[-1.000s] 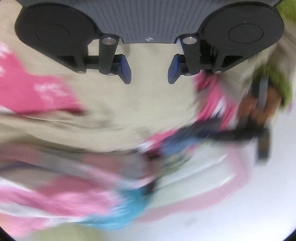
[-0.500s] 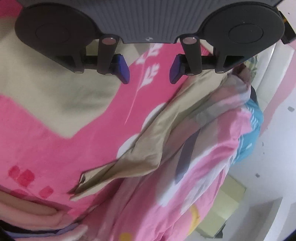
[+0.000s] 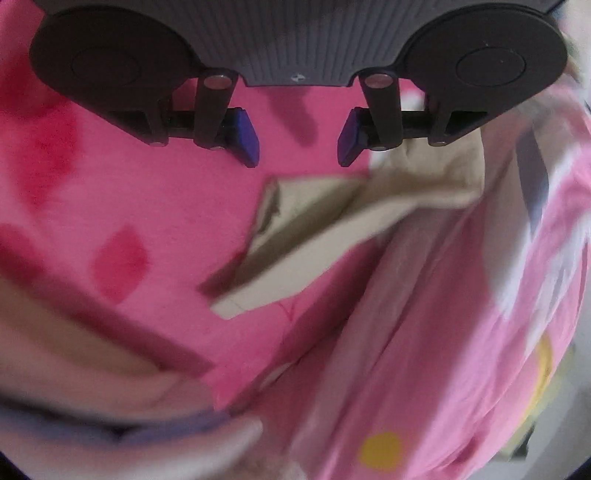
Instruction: Fold clothes
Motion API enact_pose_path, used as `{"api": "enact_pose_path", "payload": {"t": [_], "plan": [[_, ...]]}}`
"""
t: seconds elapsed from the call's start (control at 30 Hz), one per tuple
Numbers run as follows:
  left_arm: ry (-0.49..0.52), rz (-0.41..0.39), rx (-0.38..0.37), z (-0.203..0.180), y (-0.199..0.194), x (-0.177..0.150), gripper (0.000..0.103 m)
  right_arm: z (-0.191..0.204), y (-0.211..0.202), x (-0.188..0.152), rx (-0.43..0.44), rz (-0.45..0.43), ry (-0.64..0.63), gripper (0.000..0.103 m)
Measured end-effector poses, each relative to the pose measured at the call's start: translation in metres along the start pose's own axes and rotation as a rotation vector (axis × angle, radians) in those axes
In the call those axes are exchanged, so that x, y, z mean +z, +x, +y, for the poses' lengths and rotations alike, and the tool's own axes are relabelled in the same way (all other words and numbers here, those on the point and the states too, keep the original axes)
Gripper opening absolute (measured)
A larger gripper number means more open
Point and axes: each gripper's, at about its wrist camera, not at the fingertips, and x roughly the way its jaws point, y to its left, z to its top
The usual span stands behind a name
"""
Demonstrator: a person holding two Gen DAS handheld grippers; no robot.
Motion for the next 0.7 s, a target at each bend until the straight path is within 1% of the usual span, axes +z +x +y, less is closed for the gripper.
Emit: {"api": "enact_pose_path", "payload": {"t": [0.1,0.17,0.23,0.33,0.57,0.7], "plan": [[0.018,-0.020,0.001,-0.003,-0.002,-0.001,0.048,0.000,0.011,0.005,0.021,-0.009,0.001,0.042],[0.031,-0.039,0.003,-0.005,-0.004,-0.001,0.048,0.000,0.017,0.007,0.030,-0.014,0.003,0.004],[0.047,-0.055,0.002,-0.006,-0.005,-0.001,0.048,-0.001,0.016,0.008,0.034,-0.022,0.006,0.004],[0.070,-0.062,-0.005,-0.008,-0.004,-0.002,0.048,-0.010,-0.006,0.006,0.023,-0.038,0.016,0.004],[0.119,-0.068,-0.068,-0.012,-0.004,-0.004,0.048,-0.031,-0.058,0.001,-0.004,-0.075,0.038,0.004],[0.139,-0.050,-0.092,-0.015,-0.001,-0.006,0.048,-0.043,-0.088,-0.001,-0.018,-0.096,0.051,0.004]]}}
